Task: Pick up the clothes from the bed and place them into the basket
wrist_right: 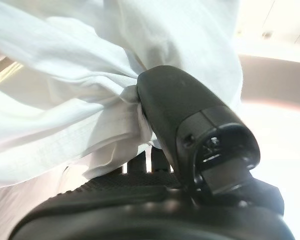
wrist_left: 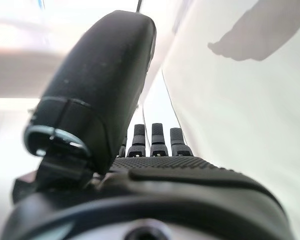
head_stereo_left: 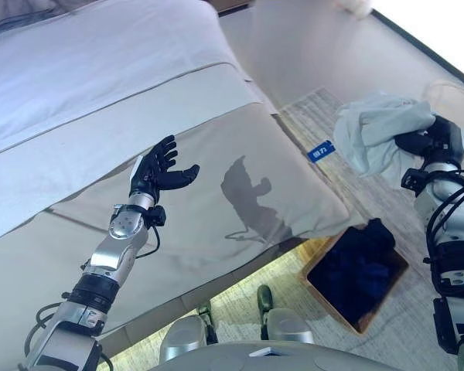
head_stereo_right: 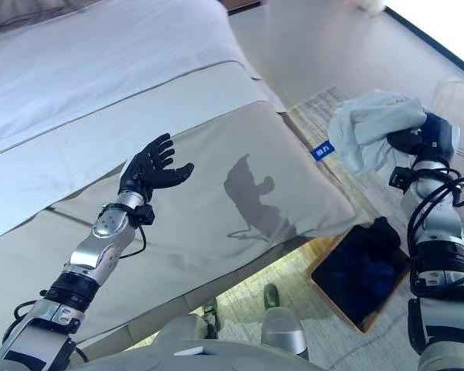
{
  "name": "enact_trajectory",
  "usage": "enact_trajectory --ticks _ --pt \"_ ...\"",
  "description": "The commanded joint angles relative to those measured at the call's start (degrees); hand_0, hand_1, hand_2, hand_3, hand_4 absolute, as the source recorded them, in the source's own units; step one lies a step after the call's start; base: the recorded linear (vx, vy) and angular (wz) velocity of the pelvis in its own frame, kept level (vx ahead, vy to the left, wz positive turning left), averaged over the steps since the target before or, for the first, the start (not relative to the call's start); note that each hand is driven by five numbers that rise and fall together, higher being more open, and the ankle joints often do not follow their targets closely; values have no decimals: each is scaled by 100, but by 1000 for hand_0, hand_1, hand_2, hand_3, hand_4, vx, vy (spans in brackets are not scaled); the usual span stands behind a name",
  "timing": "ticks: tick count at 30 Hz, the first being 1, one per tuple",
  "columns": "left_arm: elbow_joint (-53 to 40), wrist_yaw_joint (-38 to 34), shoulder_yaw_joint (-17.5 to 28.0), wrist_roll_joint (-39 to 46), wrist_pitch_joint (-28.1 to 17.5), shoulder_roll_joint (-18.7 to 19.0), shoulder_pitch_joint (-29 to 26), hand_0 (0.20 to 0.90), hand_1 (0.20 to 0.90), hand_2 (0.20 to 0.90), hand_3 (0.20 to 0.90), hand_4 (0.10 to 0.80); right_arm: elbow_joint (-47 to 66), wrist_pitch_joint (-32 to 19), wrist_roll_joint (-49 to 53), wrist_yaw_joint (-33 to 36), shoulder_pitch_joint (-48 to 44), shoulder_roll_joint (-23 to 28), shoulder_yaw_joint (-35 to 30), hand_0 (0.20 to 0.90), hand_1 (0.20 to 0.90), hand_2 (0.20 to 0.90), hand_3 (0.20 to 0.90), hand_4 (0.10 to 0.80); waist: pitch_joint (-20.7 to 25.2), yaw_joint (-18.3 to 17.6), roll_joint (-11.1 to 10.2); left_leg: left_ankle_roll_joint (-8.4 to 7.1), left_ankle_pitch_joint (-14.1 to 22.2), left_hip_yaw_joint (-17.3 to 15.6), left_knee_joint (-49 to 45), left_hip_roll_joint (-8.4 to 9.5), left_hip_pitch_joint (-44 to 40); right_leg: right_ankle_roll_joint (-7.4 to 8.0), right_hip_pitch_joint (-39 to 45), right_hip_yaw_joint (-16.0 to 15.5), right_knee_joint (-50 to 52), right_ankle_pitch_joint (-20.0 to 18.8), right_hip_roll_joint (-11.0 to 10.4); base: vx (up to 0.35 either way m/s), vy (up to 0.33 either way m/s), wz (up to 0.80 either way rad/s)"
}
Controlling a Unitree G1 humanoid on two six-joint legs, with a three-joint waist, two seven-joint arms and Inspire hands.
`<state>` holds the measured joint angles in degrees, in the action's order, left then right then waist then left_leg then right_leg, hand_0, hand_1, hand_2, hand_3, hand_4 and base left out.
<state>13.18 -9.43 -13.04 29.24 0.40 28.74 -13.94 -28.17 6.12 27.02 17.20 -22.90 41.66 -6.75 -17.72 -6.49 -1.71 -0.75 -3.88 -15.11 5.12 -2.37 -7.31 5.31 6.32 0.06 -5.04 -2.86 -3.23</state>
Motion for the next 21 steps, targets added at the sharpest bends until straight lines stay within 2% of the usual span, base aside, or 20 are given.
enact_trajectory --ticks 1,8,13,21 --pt "21 53 85 -176 -362 -6 1 900 900 900 900 800 38 -523 -6 139 60 457 -263 300 300 300 200 100 1143 -46 174 54 831 176 -225 12 -153 -37 -328 -448 379 174 -36 30 -51 -39" --pt "-31 166 68 -150 -286 -33 56 900 900 900 900 800 -278 -429 -46 161 606 306 -608 300 300 300 200 100 1112 -286 344 -15 861 -29 -287 -50 -173 -33 -365 -275 255 87 13 23 -43 -22" --pt "-77 208 19 -176 -214 -35 59 900 900 900 900 800 -480 -331 -57 149 992 192 -799 300 300 300 200 100 1095 -397 405 -11 872 -139 -276 -63 -180 -12 -427 -203 250 55 33 2 -35 -7" --pt "-75 278 -130 -177 -114 -32 -39 900 900 900 900 800 -1042 -252 -328 183 1112 155 -719 300 300 300 200 100 1047 -521 537 0 931 -298 -348 -80 -117 -6 -581 -77 257 29 59 -31 -40 -10"
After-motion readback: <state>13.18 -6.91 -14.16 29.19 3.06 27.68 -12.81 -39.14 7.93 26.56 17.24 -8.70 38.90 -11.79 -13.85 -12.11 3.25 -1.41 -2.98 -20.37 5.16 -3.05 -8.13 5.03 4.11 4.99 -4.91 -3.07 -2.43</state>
